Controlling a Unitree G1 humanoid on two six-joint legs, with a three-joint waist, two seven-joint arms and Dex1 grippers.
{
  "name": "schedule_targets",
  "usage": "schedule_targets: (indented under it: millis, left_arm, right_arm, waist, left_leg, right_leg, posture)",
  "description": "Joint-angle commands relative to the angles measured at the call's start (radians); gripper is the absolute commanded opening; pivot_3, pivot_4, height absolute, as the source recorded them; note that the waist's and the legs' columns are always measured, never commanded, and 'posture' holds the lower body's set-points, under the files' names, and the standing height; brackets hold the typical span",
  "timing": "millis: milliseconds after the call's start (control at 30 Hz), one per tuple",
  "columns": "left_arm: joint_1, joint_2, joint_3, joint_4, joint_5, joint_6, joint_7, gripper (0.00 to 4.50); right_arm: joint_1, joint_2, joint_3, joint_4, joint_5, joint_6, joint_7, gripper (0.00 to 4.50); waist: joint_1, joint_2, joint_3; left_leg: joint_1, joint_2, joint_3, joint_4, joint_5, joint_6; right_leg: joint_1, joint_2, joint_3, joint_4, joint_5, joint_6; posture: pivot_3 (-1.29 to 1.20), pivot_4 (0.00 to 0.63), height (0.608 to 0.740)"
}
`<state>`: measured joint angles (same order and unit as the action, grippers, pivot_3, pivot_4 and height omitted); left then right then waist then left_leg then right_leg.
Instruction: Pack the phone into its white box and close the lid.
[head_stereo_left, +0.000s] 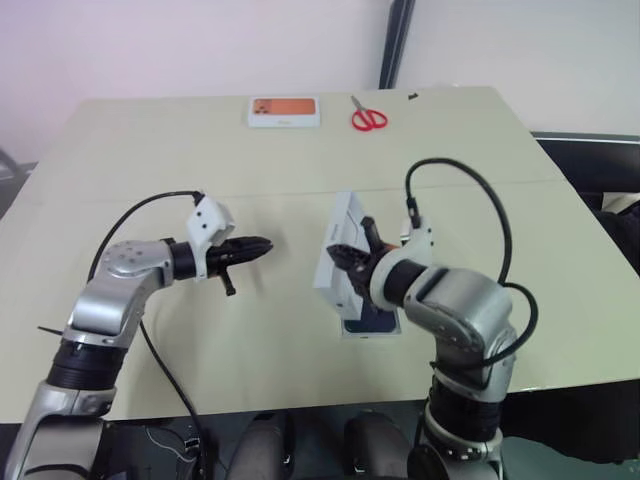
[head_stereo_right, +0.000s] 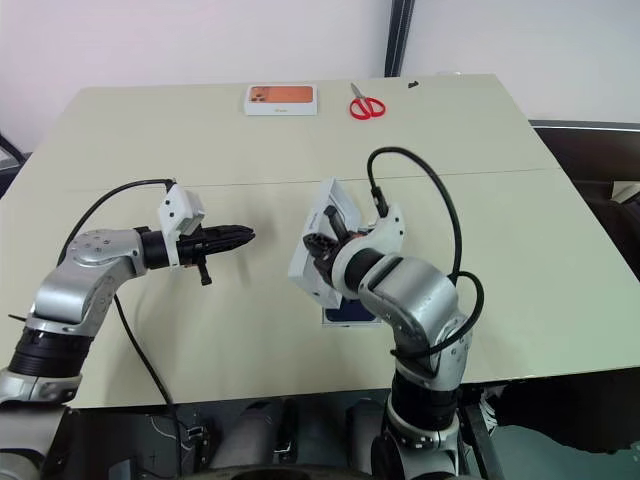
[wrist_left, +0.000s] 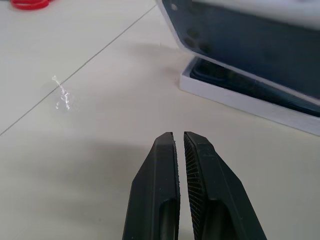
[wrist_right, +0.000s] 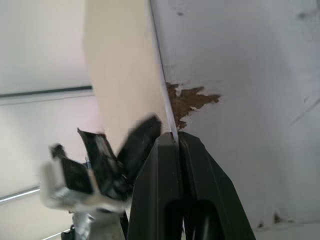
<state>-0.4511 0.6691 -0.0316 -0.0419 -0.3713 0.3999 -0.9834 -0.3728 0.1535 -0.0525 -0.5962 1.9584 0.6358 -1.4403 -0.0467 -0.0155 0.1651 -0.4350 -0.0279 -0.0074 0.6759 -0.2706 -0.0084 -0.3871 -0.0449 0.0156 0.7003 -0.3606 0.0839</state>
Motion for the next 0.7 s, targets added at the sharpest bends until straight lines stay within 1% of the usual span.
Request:
schedule_targets:
  millis: [33,100,233,333,400,533,700]
  left_arm:
    - [-0.037,-0.009,-0.032,0.003,0.033,-0.037,-0.015,0.36]
    - [-0.049,-0.018,-0.046,0.011,0.043,-0.042,-0.018,0.36]
    - [-0.061,-0.032,-0.048,0.020,0.050,-0.043,-0.024,0.36]
    - [-0.064,-0.034,-0.040,0.024,0.045,-0.041,-0.030,0.36]
    - [-0.063,-0.031,-0.033,0.024,0.043,-0.039,-0.030,0.36]
    - [-0.058,-0.021,-0.010,0.016,0.027,-0.027,-0.033,0.36]
    - [-0.044,-0.021,-0.016,-0.020,0.012,-0.009,-0.050,0.36]
  right_arm:
    - [0.031,-0.023,0.037,-0.037,0.014,0.023,0.072,0.04]
    - [0.033,-0.049,0.061,-0.040,0.014,0.040,0.153,0.04]
    - [0.046,-0.061,0.123,-0.072,0.014,0.019,0.248,0.04]
    - [0.091,-0.083,0.154,-0.065,0.014,0.039,0.386,0.04]
    - [0.122,-0.131,0.153,-0.040,0.014,0.078,0.488,0.04]
    - [0.167,-0.269,0.115,0.058,0.014,0.208,0.720,0.04]
    - [0.170,-0.440,0.065,0.203,0.014,0.373,0.939,0.04]
  waist:
    - [0.000,0.000,0.000]
    - [0.000,0.000,0.000]
    - [-0.001,0.000,0.000]
    - [0.001,0.000,0.000]
    - [0.003,0.000,0.000]
    - [0.004,0.000,0.000]
    - [0.004,0.000,0.000]
  left_leg:
    - [0.000,0.000,0.000,0.000,0.000,0.000]
    - [0.000,0.000,0.000,-0.001,0.000,0.000]
    - [0.000,0.000,0.000,-0.002,0.000,0.000]
    - [0.000,0.000,0.000,-0.002,0.000,0.000]
    - [0.000,0.000,0.000,-0.002,0.000,0.000]
    - [0.000,0.000,0.000,-0.001,-0.002,0.003]
    - [0.000,0.000,0.001,-0.001,-0.002,0.004]
  right_leg:
    - [0.000,0.000,0.000,0.000,0.000,0.000]
    - [0.000,0.000,0.000,0.000,0.000,0.000]
    - [-0.001,0.000,0.000,0.000,0.000,0.000]
    - [-0.001,0.000,0.001,-0.001,0.000,0.000]
    - [0.000,0.000,0.000,-0.001,0.000,0.000]
    - [0.001,0.000,0.000,-0.001,0.000,0.000]
    - [0.001,0.000,0.000,-0.001,0.000,0.000]
  posture:
    - [0.00,0.150,0.740]
    - [0.00,0.150,0.740]
    - [0.00,0.150,0.740]
    - [0.00,0.150,0.740]
    - [0.00,0.150,0.740]
    - [0.00,0.150,0.740]
    - [0.00,0.150,0.740]
